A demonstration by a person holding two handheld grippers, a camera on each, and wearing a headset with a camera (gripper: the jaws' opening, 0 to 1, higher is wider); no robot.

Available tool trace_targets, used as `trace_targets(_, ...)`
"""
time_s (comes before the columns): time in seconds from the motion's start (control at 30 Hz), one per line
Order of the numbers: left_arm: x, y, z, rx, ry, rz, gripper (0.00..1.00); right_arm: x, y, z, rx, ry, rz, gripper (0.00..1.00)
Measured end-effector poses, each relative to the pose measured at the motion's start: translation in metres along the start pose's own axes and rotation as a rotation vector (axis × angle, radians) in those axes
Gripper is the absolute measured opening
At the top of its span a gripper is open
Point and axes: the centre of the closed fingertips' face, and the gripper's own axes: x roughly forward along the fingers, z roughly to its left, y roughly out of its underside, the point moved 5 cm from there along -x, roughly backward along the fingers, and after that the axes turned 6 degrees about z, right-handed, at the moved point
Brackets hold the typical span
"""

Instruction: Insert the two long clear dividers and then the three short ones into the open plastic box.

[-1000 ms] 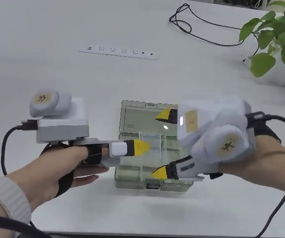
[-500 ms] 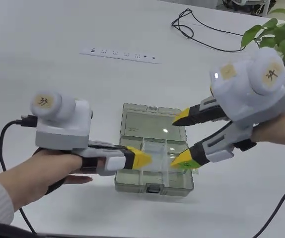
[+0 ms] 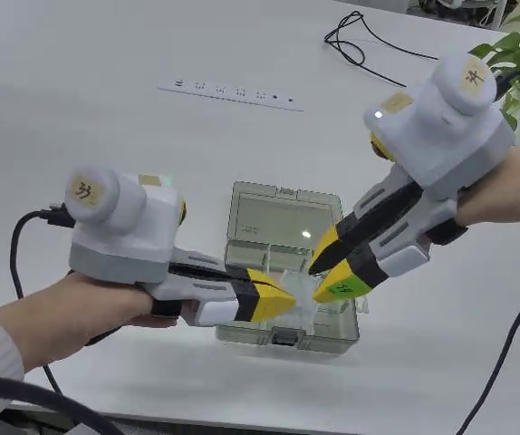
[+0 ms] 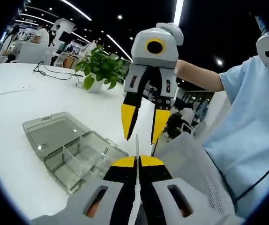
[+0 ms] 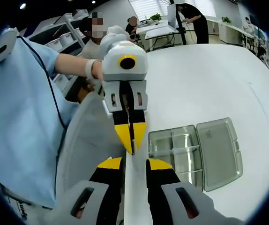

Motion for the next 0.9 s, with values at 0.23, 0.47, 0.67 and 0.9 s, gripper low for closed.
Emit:
trace_targets(0.23, 0.004, 0.004, -0.004, 0.029, 0.020, 0.018, 0.00, 0.008, 0.000, 0.002, 0.011, -0.054, 0.043, 0.13)
trace_targets(0.47, 0.003, 0.004, -0.004, 0.037, 0.023, 0.008, 0.00, 0.013, 0.001, 0.008, 0.018, -0.080, 0.068, 0.12)
trace_targets(0.67, 0.003, 0.003, -0.004, 0.039, 0.022, -0.004, 0.00, 0.015, 0.001, 0.008, 0.015, -0.096, 0.078, 0.09)
trace_targets(0.9, 0.004, 0.003, -0.004, 0.037, 0.020, -0.008, 0.00, 0.016, 0.001, 0.011, -0.002, -0.102, 0.088, 0.03)
